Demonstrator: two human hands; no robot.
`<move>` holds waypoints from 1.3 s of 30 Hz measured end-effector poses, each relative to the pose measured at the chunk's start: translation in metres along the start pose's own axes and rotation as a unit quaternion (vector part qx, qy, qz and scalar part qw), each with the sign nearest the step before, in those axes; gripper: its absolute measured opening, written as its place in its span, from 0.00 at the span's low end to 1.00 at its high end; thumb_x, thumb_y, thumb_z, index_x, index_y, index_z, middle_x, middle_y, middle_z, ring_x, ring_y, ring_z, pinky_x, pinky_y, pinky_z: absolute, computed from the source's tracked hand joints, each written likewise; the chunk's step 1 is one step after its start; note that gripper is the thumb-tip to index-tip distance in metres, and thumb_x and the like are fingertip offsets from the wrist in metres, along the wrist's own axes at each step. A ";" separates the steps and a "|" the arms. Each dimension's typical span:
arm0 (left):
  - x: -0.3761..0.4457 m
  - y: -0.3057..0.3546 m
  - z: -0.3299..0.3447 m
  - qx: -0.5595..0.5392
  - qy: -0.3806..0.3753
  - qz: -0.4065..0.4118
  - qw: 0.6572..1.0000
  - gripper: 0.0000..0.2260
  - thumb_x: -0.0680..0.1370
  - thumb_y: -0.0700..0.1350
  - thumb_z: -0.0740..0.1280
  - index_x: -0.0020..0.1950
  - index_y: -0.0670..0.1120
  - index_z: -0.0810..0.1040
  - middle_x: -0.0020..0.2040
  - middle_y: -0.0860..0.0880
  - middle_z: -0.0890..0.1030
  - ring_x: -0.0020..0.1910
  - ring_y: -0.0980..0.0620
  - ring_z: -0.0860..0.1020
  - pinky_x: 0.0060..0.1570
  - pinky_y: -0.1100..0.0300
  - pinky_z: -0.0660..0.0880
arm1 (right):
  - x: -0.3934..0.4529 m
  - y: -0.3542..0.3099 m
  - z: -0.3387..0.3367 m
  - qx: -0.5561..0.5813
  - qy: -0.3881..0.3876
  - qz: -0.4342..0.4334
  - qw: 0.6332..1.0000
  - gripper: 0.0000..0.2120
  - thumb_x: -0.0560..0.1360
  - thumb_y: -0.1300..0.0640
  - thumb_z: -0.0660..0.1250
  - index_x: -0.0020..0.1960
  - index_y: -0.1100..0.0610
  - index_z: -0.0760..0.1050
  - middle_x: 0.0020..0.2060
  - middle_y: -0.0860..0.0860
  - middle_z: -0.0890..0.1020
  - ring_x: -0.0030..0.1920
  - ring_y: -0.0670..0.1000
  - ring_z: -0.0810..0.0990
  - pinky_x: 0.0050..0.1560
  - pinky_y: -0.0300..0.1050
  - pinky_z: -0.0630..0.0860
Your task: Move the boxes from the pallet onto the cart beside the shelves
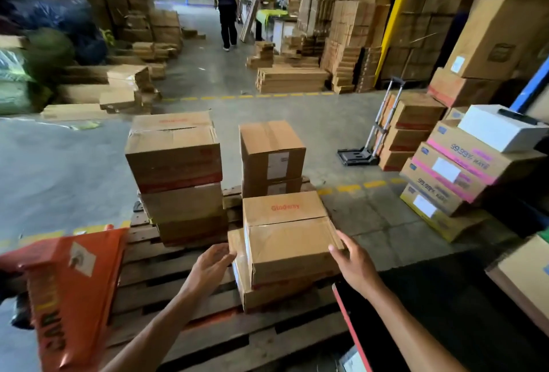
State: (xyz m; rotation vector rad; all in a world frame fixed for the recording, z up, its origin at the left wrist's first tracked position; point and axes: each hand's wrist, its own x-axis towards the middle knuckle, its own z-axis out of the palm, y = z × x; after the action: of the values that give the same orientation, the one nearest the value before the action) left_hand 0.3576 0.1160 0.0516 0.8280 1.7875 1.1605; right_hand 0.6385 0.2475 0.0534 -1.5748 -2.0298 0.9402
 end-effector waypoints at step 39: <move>0.238 0.000 0.022 -0.162 0.074 -0.165 0.970 0.32 0.75 0.51 0.71 0.77 0.54 0.62 0.71 0.48 0.70 0.55 0.51 0.77 0.46 0.56 0.77 | 0.247 -0.015 0.003 0.242 0.002 0.185 0.953 0.29 0.76 0.54 0.68 0.74 0.53 0.63 0.74 0.53 0.64 0.72 0.53 0.64 0.61 0.41 0.62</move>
State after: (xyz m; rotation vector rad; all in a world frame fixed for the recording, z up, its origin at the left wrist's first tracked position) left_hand 0.2723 0.3273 -0.0212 0.2461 1.7105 1.2673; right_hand 0.5565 0.4808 0.0412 -1.6822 -1.3665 1.4362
